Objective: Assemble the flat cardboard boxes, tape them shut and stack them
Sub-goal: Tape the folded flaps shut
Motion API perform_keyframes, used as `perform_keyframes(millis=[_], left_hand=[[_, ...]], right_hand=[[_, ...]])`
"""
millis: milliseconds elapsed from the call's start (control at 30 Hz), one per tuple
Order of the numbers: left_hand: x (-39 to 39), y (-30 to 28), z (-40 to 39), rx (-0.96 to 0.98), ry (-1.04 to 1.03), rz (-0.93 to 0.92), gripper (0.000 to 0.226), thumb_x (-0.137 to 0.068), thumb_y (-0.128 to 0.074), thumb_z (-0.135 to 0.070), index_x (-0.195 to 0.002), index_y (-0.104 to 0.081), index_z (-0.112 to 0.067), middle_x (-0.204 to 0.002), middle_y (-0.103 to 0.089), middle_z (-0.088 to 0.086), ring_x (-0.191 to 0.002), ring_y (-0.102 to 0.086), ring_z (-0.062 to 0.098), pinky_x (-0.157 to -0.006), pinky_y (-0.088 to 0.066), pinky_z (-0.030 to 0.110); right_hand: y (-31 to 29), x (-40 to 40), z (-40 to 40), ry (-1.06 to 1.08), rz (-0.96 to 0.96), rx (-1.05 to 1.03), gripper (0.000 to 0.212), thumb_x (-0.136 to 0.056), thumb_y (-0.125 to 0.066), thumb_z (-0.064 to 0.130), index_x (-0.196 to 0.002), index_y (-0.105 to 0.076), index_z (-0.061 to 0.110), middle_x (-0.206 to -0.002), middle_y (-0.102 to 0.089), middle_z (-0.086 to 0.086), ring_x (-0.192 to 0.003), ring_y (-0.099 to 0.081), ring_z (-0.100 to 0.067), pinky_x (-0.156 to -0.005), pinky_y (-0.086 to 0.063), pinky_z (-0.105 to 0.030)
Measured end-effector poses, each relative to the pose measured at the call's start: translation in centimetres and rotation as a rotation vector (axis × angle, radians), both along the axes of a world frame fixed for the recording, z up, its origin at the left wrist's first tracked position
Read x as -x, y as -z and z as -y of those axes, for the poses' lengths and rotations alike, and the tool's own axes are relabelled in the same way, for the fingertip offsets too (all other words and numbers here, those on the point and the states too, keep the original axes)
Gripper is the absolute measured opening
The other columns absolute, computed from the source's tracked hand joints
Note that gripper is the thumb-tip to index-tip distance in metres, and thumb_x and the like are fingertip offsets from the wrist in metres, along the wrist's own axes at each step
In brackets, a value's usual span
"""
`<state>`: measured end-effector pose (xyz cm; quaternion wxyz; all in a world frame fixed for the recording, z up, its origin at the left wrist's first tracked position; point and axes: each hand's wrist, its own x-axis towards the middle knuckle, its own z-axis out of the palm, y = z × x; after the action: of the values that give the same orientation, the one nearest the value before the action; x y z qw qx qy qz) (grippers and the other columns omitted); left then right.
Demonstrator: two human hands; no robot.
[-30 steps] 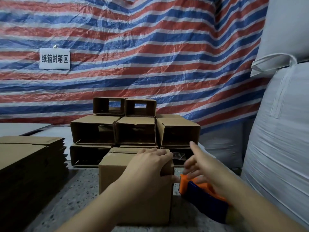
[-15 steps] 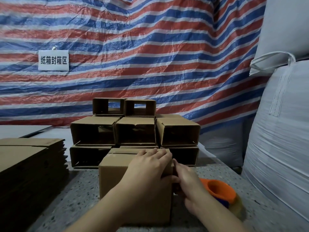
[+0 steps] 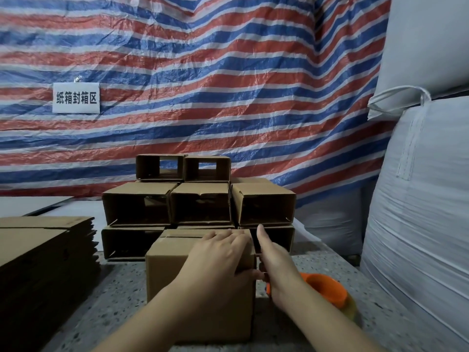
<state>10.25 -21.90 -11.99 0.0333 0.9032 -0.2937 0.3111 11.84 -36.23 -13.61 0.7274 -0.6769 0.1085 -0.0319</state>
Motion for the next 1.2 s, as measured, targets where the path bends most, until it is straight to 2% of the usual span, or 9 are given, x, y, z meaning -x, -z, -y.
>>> perform_keyframes(millis=[167, 300, 400, 467, 533, 600, 733, 867, 1200], left_hand=[[-0.3, 0.1, -0.2, -0.026, -0.006, 0.052, 0.073, -0.086, -0.046, -0.073, -0.143, -0.038, -0.029, -0.151, -0.044, -0.008, -0.14, -0.037, 0.011, -0.114, -0.026, 0.03], [-0.1, 0.0, -0.1, 0.029, 0.001, 0.001, 0.079, -0.086, -0.043, -0.075, -0.148, -0.027, -0.03, -0.156, -0.035, -0.006, -0.144, -0.031, 0.012, -0.116, -0.023, 0.031], [0.6, -0.9, -0.5, 0.267, 0.107, -0.056, 0.074, -0.09, -0.038, -0.069, -0.152, -0.023, -0.033, -0.161, -0.021, -0.012, -0.143, -0.017, -0.002, -0.113, -0.014, 0.015], [1.7, -1.7, -1.3, 0.468, 0.154, -0.037, 0.067, -0.092, -0.033, -0.067, -0.149, -0.032, -0.03, -0.154, -0.031, -0.015, -0.134, -0.02, -0.012, -0.107, -0.015, 0.007], [2.4, -2.0, -3.0, 0.671, 0.12, 0.075, 0.06, -0.096, -0.032, -0.06, -0.141, -0.044, -0.022, -0.14, -0.046, -0.01, -0.127, -0.036, -0.005, -0.105, -0.03, 0.015], [2.5, -1.3, -5.3, 0.916, 0.067, 0.12, 0.052, -0.098, -0.038, -0.051, -0.136, -0.048, -0.017, -0.132, -0.053, -0.003, -0.119, -0.048, 0.006, -0.1, -0.042, 0.028], [2.7, 2.2, -7.8, 1.238, -0.048, -0.283, 0.064, -0.095, -0.035, -0.053, -0.152, -0.031, -0.024, -0.152, -0.038, -0.002, -0.138, -0.036, 0.017, -0.112, -0.033, 0.042], [3.1, 4.6, -7.0, 1.407, 0.033, -0.565, 0.048, -0.097, -0.037, -0.048, -0.144, -0.037, -0.035, -0.125, -0.046, -0.012, -0.114, -0.042, 0.007, -0.1, -0.033, 0.034], [4.0, 6.3, -8.7, 1.38, -0.001, -0.837, 0.065, -0.087, -0.047, -0.055, -0.148, -0.033, -0.038, -0.124, -0.049, -0.01, -0.102, -0.051, 0.007, -0.101, -0.038, 0.037]], right_hand=[[1.9, 0.9, -1.2, -0.056, -0.063, -0.157, 0.057, -0.087, -0.054, 0.07, -0.11, -0.067, 0.019, -0.103, -0.075, -0.014, -0.102, -0.067, -0.033, -0.096, -0.054, -0.052], [3.1, 1.1, -0.9, -0.037, -0.108, -0.086, 0.032, -0.106, -0.046, 0.033, -0.113, -0.068, 0.01, -0.102, -0.074, -0.02, -0.099, -0.068, -0.04, -0.093, -0.055, -0.059], [3.3, 0.9, -0.5, 0.02, 0.001, 0.04, 0.035, -0.107, -0.042, 0.035, -0.107, -0.064, 0.007, -0.104, -0.068, -0.017, -0.098, -0.064, -0.032, -0.095, -0.052, -0.049], [2.9, 1.3, 0.0, 0.11, 0.19, 0.18, 0.039, -0.108, -0.038, 0.039, -0.098, -0.06, 0.008, -0.091, -0.06, -0.009, -0.083, -0.056, -0.02, -0.076, -0.046, -0.036], [2.5, 2.3, 0.4, 0.123, 0.335, 0.238, 0.037, -0.108, -0.035, 0.04, -0.102, -0.061, 0.015, -0.096, -0.06, -0.001, -0.086, -0.055, -0.013, -0.072, -0.041, -0.029], [2.7, 2.9, 0.7, 0.064, 0.417, 0.302, 0.033, -0.108, -0.032, 0.041, -0.127, -0.056, 0.03, -0.126, -0.056, 0.014, -0.115, -0.051, -0.002, -0.09, -0.038, -0.019], [2.9, 3.9, -0.1, -0.122, 0.44, 0.327, 0.062, -0.096, -0.029, 0.058, -0.155, -0.028, 0.038, -0.15, -0.031, 0.024, -0.14, -0.024, 0.005, -0.116, -0.02, -0.022], [3.6, 4.3, -2.1, -0.123, 0.359, 0.257, 0.054, -0.104, -0.026, 0.052, -0.157, -0.02, 0.042, -0.162, -0.024, 0.017, -0.149, -0.022, -0.006, -0.118, -0.019, -0.03], [4.6, 4.5, -1.6, -0.13, 0.063, 0.247, 0.076, -0.092, -0.029, 0.072, -0.141, -0.053, 0.02, -0.14, -0.059, -0.007, -0.13, -0.054, -0.024, -0.116, -0.037, -0.048]])
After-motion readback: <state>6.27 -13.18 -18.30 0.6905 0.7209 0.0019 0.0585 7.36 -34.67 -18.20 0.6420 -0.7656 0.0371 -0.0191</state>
